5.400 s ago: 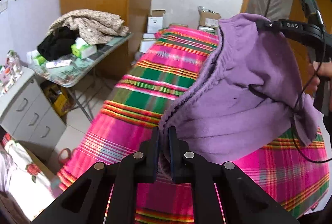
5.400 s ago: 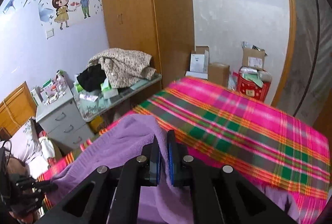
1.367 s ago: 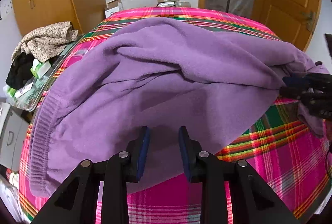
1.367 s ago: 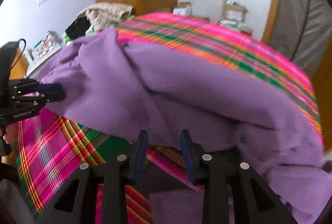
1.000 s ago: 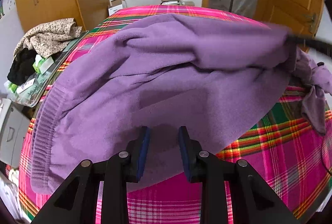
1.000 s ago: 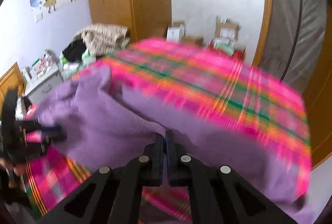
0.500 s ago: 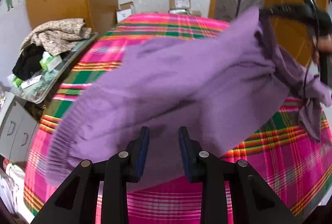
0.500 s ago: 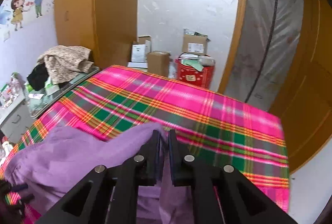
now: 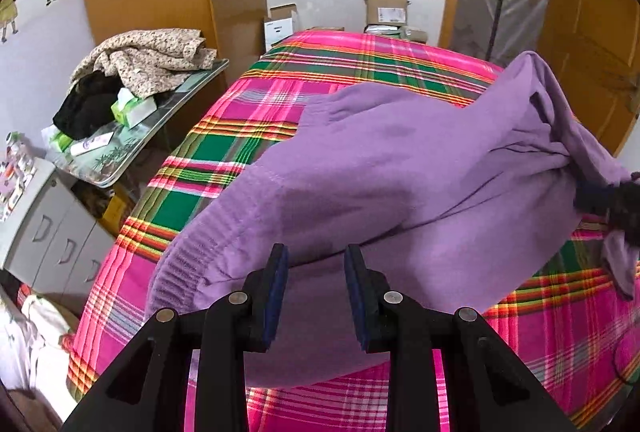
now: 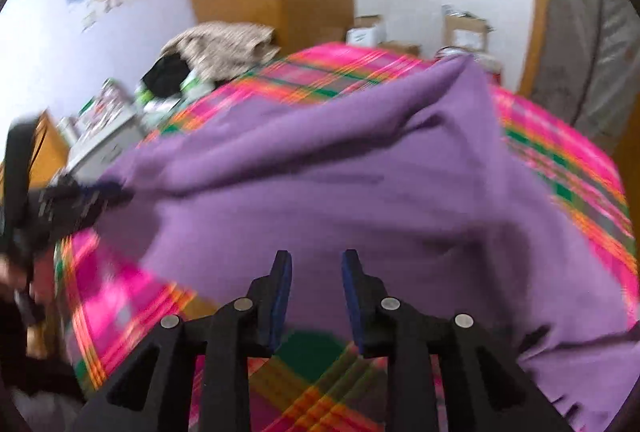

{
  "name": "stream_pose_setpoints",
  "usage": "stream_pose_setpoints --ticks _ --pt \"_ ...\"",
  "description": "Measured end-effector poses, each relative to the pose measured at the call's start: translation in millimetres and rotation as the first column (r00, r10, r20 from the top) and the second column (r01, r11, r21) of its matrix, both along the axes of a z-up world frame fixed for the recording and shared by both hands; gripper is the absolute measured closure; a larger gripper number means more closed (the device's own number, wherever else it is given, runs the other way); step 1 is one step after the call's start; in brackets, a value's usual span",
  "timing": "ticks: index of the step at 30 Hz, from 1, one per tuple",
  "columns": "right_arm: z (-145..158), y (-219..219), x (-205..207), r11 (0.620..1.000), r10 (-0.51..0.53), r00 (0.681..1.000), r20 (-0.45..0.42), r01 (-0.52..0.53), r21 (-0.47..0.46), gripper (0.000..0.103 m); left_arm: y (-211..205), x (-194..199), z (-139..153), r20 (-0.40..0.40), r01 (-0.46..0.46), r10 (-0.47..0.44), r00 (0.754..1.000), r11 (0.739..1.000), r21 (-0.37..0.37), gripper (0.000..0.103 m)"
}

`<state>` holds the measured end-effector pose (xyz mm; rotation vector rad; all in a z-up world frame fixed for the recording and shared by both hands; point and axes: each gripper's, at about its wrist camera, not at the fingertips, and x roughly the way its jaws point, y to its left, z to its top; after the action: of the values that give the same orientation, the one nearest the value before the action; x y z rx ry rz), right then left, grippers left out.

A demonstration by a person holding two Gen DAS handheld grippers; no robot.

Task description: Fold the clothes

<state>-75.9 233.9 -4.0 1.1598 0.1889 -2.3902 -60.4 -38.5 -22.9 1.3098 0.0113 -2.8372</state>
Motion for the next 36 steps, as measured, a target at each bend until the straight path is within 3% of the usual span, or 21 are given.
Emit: stream_pose_setpoints --ticks 5,8,15,20,27,28,29,30,31,33,36 --pt "-15 -20 27 0.995 0.094 0.996 0.006 -0.094 0.04 0.075 -14 15 4 -0.018 -0.038 0.038 0.999 0.999 -0.011 0.073" --pt "-22 -30 40 0.985 0.143 0.99 -0.018 -0.141 0.103 0.07 -27 25 5 -0.025 -0.076 0.075 0.997 0.997 -0.027 0.061" --pt "-30 -47 53 0.957 0.221 0.974 -0.058 -0.205 0.204 0.065 -58 39 -5 -0.019 -0.177 0.176 0.984 0.983 -0.05 0.051" --pt "-31 -52 43 0.953 0.226 0.97 -0.084 -0.202 0.226 0.06 -67 33 -26 0.037 -0.169 0.168 0.985 0.986 0.005 0.05" --pt "-32 -51 17 0.974 0.166 0.985 -0.045 -0.157 0.163 0.062 -67 27 -30 0.018 -0.148 0.147 0.989 0.989 0.024 0.048" --pt "-32 -51 14 0.976 0.167 0.985 -0.033 -0.161 0.148 0.072 -67 27 -30 0.016 -0.145 0.144 0.989 0.989 0.026 0.05" --pt "-32 -52 12 0.977 0.17 0.985 -0.024 -0.165 0.136 0.079 -66 27 -30 0.013 -0.14 0.14 0.99 0.99 0.028 0.061" --pt "-32 -54 12 0.975 0.178 0.984 -0.025 -0.173 0.138 0.091 -65 27 -29 0.012 -0.136 0.136 0.991 0.99 0.026 0.08" --pt "-32 -57 12 0.972 0.185 0.982 -0.031 -0.179 0.152 0.096 -64 26 -28 0.012 -0.133 0.133 0.991 0.991 0.022 0.085" --pt "-31 -63 14 0.965 0.197 0.98 -0.044 -0.186 0.183 0.098 -63 25 -26 0.014 -0.13 0.129 0.991 0.991 0.013 0.092" --pt "-28 -59 15 0.969 0.194 0.98 -0.035 -0.186 0.165 0.099 -68 26 -23 0.019 -0.122 0.121 0.992 0.992 0.04 0.093"
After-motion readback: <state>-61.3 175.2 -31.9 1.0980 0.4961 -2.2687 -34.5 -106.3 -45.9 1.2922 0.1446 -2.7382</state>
